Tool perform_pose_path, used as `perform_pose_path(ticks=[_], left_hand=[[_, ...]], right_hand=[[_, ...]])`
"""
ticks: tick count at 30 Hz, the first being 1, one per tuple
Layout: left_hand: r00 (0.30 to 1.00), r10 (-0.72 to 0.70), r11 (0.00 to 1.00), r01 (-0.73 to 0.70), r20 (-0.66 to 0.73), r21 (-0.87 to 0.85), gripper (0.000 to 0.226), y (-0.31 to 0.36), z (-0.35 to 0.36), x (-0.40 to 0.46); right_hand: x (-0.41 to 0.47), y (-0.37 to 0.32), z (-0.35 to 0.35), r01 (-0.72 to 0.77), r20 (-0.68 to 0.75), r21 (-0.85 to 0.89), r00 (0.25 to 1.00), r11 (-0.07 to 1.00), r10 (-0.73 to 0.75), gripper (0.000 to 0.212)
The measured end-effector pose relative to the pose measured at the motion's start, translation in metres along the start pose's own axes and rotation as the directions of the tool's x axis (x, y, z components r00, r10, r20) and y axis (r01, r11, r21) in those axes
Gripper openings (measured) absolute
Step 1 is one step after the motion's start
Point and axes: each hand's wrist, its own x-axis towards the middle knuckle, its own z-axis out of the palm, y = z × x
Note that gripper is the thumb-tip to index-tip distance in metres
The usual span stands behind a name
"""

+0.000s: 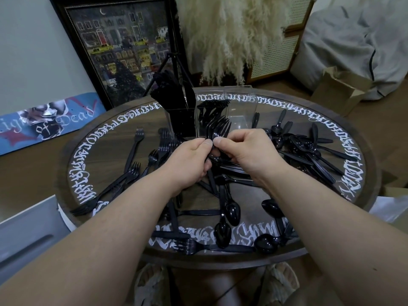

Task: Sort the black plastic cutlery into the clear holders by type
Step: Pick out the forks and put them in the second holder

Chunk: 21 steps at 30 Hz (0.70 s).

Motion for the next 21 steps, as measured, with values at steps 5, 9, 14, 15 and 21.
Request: perform_pose_path(ticks=[5,9,14,15,21], left_hand=[[1.0,0.006,1.0,-0.007,0.024,0.027,0.036,0.0,-0.0037,-0.0012],[0.998,0.031,0.994,-0.036,0.054,0.103,0.035,-0.0004,-0.0055,-0.0012],[0.992,0.085,0.964,-0.106,0.097,0.245,0.034,-0.0016,-0.004,0.0004],[0.992,0.086,0.96,-0.108,0.097,0.257,0.035,-0.0015,-0.0041,0.0011],[0.994,0.11,0.892,-0.097,-0.005,0.442,0.036,0.0014,-0.0019,0.0008]], right_hand=[[0.0052,0.0004,-0.0051,-0.004,-0.082,0.138,0.997,0.99,0.015,0.022],[0.0036,0.0002,-0.006,-0.005,-0.073,0.207,0.997,0.978,0.02,0.015],[0.0031,0.0003,-0.0061,0.041,-0.159,0.198,0.987,0.979,-0.009,0.018],[0.0026,-0.0001,-0.0055,0.066,-0.153,0.17,0.987,0.983,-0.04,0.023],[-0.0023,-0.0002,-0.0014,0.177,-0.103,-0.138,0.976,0.975,-0.192,0.026]])
